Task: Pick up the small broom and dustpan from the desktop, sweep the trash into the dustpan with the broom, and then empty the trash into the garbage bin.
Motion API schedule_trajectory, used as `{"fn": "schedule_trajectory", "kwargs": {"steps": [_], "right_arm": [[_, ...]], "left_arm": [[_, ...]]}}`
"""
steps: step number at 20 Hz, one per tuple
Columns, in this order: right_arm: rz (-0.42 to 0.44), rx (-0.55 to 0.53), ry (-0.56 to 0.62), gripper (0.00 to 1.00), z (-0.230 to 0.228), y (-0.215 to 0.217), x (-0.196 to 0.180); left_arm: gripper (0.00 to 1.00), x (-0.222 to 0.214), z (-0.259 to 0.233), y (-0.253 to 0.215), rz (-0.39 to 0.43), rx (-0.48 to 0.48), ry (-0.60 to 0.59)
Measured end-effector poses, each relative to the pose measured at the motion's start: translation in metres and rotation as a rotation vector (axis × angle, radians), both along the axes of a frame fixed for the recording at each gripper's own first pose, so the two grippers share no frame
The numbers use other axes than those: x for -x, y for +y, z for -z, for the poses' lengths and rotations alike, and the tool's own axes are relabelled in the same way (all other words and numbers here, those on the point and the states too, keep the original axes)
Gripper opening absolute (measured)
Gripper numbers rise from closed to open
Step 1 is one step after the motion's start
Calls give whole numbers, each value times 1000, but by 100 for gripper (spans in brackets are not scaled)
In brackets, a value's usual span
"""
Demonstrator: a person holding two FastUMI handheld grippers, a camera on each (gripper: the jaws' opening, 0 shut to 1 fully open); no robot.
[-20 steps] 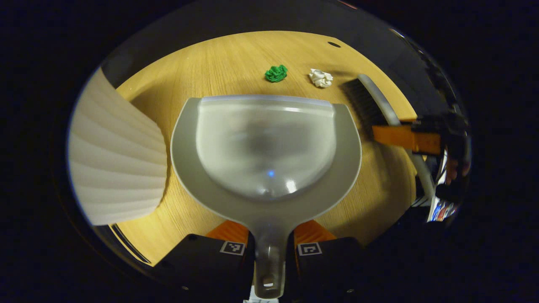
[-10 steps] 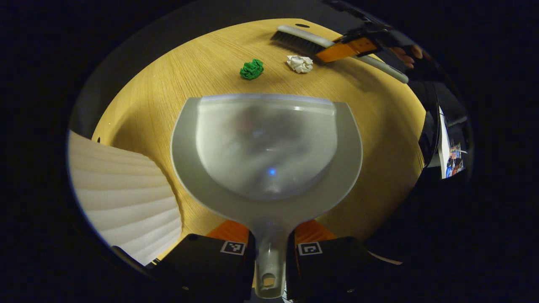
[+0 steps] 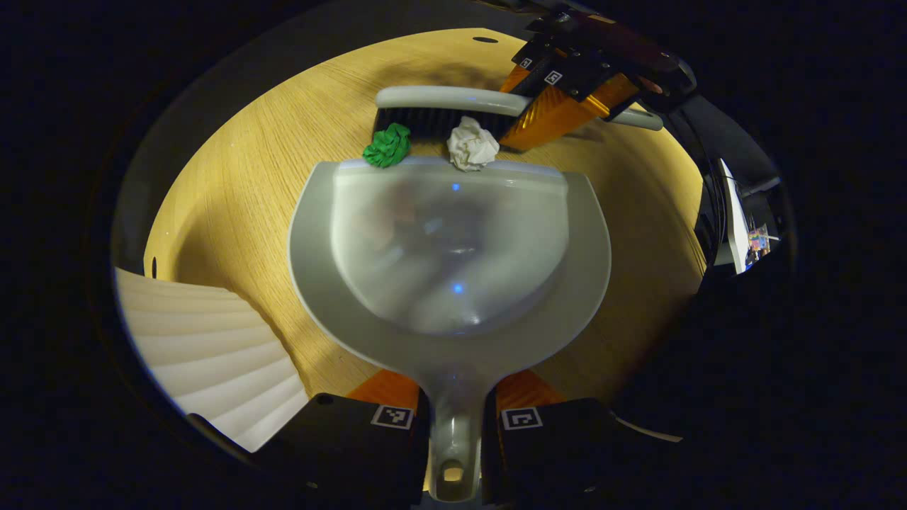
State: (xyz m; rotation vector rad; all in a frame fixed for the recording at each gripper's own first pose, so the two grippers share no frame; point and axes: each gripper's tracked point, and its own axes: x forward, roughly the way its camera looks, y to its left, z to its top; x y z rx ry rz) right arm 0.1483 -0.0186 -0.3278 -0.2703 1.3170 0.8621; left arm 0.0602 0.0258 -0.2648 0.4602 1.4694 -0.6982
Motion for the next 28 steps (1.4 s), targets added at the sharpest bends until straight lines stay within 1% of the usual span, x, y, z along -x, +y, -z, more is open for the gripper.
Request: {"fn": "schedule_trajectory", "kwargs": {"steps": [1, 3, 4, 5, 7, 9, 11, 12, 13, 14, 15, 17, 18, 20, 22, 23, 24, 25, 26, 28], "right_arm": [[-24, -19, 17, 35, -5, 12, 9], [-52, -31, 27, 35, -7, 11, 7], [-37, -41, 31, 35, -8, 11, 6], [-4, -51, 31, 35, -7, 12, 8], [101, -68, 20, 35, -14, 9, 6], [223, -35, -23, 35, -14, -5, 0], [369, -9, -54, 35, -15, -23, -10], [447, -23, -61, 35, -19, -28, -15], [532, -38, -81, 35, -22, -31, -23], [600, -44, -94, 35, -26, -34, -27], [661, -25, -118, 35, -31, -50, -27], [756, -7, -144, 35, -30, -54, -24], [795, -14, -140, 35, -32, -54, -17], [879, 9, -152, 35, -28, -59, -3], [936, 84, -143, 35, -15, -62, 21], [965, 139, -129, 35, -4, -69, 36], [991, 163, -100, 35, 8, -71, 49], [1013, 180, -59, 35, 21, -71, 58], [1017, 182, -25, 35, 30, -69, 65], [1000, 196, -31, 35, 44, -68, 68]], "left_arm": [[30, 2, 0, 0, 5, 5, 2], [31, 1, -1, -3, -8, 22, 3], [31, 2, 0, -5, -24, 32, 3], [30, 4, 0, -8, -44, 38, 4], [31, 6, 1, -15, -104, 58, -2], [30, 10, 3, -20, -174, 69, -6], [31, 12, 2, -28, -245, 97, -21], [31, 10, 2, -32, -279, 112, -36], [31, 13, 1, -36, -296, 122, -38], [30, 14, 4, -36, -318, 128, -40], [31, 16, 1, -39, -339, 126, -34], [30, 19, 1, -46, -398, 125, -29], [31, 20, -1, -49, -426, 123, -30], [31, 21, -5, -53, -480, 102, -52], [30, 21, -8, -56, -515, 68, -82], [30, 21, -11, -58, -526, 51, -95], [31, 22, -15, -60, -536, 43, -106], [30, 22, -17, -61, -539, 44, -109], [31, 22, -23, -62, -538, 51, -114], [30, 20, -38, -60, -512, 61, -139]]}}
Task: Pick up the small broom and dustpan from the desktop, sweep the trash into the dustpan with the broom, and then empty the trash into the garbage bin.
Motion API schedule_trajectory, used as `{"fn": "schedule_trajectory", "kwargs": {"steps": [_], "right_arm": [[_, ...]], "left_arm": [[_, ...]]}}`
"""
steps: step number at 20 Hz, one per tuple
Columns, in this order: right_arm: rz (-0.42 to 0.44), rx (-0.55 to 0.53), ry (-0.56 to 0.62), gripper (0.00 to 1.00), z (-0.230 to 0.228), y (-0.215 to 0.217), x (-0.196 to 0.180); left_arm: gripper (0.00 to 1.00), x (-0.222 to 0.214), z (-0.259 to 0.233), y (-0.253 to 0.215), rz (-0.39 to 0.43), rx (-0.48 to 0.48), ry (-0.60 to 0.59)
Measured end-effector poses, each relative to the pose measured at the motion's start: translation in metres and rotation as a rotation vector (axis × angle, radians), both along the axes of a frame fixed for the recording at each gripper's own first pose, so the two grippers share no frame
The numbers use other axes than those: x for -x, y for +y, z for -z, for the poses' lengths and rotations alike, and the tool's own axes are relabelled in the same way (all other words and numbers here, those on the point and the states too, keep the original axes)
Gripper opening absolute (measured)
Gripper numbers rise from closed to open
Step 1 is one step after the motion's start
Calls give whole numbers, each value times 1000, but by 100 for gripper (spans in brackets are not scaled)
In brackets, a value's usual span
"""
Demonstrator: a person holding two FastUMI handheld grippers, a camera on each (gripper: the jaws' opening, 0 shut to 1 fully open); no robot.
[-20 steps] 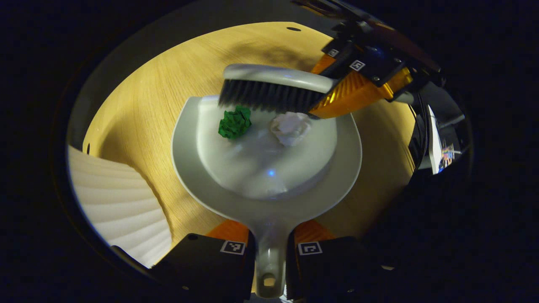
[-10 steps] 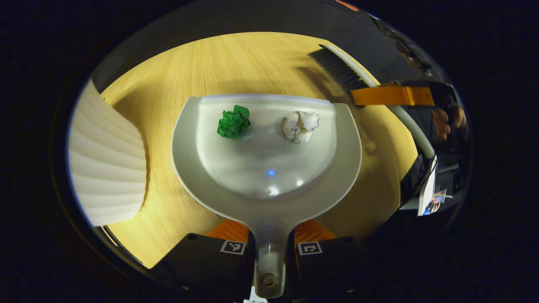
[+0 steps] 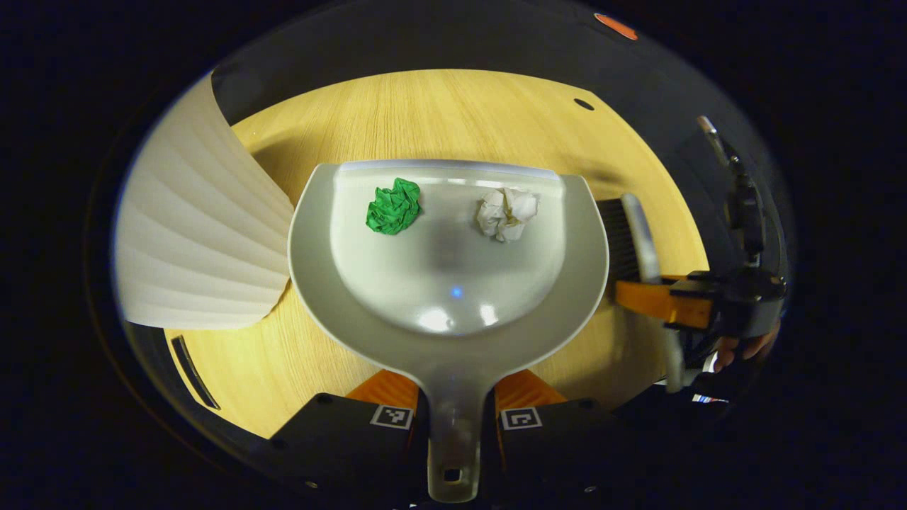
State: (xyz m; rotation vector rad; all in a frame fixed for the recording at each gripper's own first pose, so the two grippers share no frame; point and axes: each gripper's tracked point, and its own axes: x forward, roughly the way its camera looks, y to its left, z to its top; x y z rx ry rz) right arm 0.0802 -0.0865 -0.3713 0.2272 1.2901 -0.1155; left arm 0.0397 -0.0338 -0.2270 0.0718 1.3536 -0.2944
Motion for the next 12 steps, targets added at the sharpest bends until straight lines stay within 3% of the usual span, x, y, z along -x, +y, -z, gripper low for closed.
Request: {"fn": "schedule_trajectory", "kwargs": {"steps": [8, 12], "right_arm": [[-78, 40, 26, 36, 43, -14, -31], [-122, 32, 28, 36, 38, -2, -26]], "left_arm": [[30, -14, -115, 19, 88, -8, -98], [30, -35, -197, 50, 9, 36, -159]]}}
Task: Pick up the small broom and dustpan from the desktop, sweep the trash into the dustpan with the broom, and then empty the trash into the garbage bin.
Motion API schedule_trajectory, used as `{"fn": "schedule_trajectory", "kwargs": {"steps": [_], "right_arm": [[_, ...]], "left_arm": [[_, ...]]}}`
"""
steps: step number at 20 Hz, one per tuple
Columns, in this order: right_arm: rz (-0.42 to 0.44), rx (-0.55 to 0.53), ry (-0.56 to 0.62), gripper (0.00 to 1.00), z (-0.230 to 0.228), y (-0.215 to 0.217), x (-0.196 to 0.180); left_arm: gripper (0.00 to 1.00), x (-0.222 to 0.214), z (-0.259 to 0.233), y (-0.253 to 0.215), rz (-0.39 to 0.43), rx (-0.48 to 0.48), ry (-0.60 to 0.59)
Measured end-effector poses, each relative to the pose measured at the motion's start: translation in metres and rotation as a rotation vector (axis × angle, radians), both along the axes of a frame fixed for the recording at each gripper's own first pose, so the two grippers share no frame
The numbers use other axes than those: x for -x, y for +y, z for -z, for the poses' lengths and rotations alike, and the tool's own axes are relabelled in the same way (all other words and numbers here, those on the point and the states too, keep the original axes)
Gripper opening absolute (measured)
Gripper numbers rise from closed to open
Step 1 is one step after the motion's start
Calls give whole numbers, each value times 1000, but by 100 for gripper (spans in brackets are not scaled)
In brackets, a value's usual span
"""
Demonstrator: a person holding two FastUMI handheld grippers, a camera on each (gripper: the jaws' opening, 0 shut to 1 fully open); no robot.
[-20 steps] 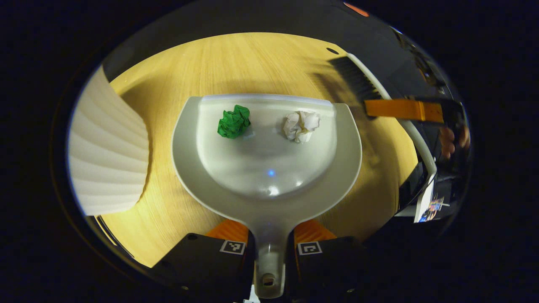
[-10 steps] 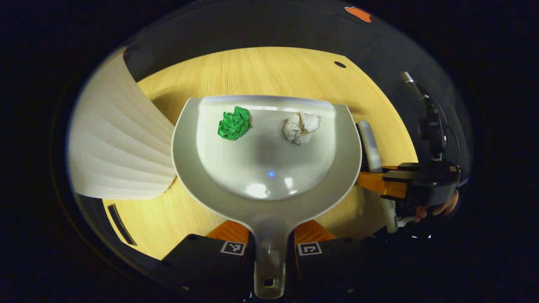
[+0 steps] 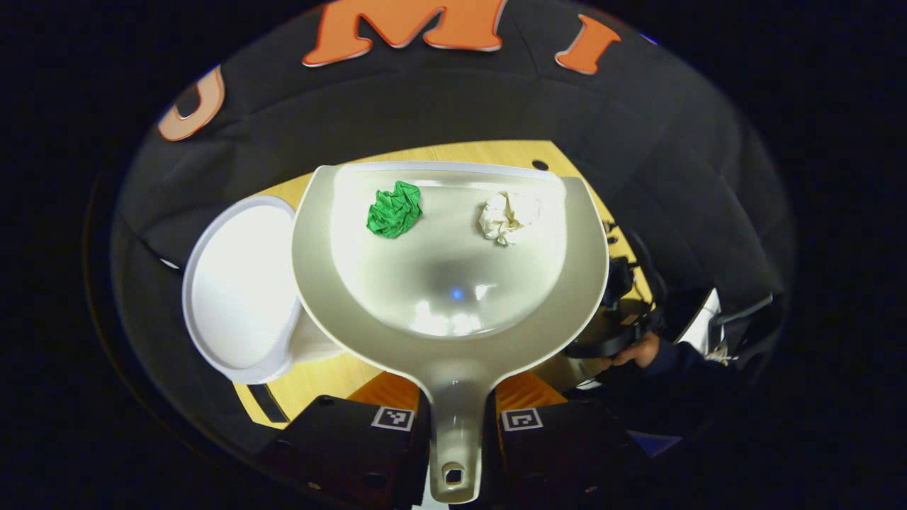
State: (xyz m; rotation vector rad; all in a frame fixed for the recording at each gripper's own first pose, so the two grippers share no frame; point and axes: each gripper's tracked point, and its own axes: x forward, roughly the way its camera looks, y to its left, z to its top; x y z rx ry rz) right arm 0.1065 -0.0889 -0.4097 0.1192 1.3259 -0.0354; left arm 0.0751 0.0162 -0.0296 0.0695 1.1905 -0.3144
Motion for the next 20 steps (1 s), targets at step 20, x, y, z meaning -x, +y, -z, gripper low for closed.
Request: {"fn": "schedule_trajectory", "kwargs": {"steps": [20], "right_arm": [[-28, -12, -5, 60, 2, 9, -5]], "left_arm": [[30, 20, -9, 221, 49, -772, 157]]}}
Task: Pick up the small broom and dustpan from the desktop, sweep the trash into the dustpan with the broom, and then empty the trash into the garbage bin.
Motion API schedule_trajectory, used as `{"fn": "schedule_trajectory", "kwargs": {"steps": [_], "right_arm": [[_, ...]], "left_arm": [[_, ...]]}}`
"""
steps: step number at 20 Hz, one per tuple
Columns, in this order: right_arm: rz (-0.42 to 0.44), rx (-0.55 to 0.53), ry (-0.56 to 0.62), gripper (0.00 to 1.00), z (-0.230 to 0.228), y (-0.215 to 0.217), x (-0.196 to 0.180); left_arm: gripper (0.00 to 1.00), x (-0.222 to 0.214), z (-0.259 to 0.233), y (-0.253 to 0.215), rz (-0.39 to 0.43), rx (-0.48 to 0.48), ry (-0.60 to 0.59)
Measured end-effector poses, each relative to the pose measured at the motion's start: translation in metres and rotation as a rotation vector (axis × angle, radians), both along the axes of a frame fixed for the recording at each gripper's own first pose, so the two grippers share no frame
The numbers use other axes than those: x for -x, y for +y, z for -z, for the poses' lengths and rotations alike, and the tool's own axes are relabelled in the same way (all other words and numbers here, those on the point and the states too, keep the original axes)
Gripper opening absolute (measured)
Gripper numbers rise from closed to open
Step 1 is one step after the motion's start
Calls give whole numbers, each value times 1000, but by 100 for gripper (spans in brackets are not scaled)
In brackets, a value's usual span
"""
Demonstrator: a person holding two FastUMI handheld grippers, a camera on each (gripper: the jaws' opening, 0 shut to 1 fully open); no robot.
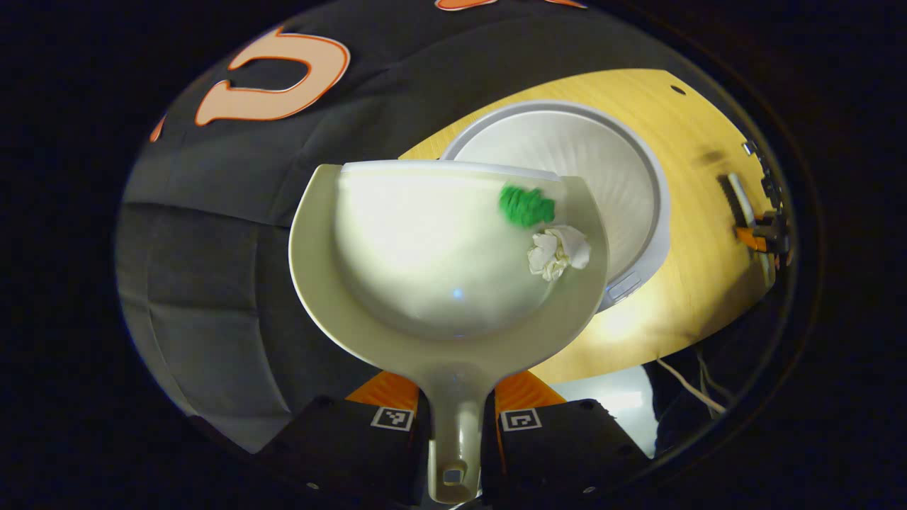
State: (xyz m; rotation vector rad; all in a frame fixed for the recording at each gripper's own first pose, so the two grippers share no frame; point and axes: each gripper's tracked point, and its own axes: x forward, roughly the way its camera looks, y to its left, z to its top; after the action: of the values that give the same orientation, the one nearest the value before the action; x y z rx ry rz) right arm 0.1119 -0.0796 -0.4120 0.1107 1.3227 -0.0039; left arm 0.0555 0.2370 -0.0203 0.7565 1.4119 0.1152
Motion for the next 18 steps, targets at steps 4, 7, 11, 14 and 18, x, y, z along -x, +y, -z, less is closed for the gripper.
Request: {"fn": "schedule_trajectory", "kwargs": {"steps": [4, 7, 11, 14, 18], "right_arm": [[14, -4, 9, 62, 0, -3, 1], [16, -2, 10, 62, -1, -6, 1], [23, -4, 7, 62, -2, -9, 1], [30, -25, -9, 62, -6, -9, -2], [43, -35, -32, 62, -11, -9, -4]], "left_arm": [[30, -19, -36, 36, 217, -283, 15], [30, -33, -60, 55, 421, -539, 26], [30, -27, -38, 67, 423, -502, 20], [30, -23, -36, 61, 317, -429, -97], [30, -31, -3, 0, 126, -19, -332]]}}
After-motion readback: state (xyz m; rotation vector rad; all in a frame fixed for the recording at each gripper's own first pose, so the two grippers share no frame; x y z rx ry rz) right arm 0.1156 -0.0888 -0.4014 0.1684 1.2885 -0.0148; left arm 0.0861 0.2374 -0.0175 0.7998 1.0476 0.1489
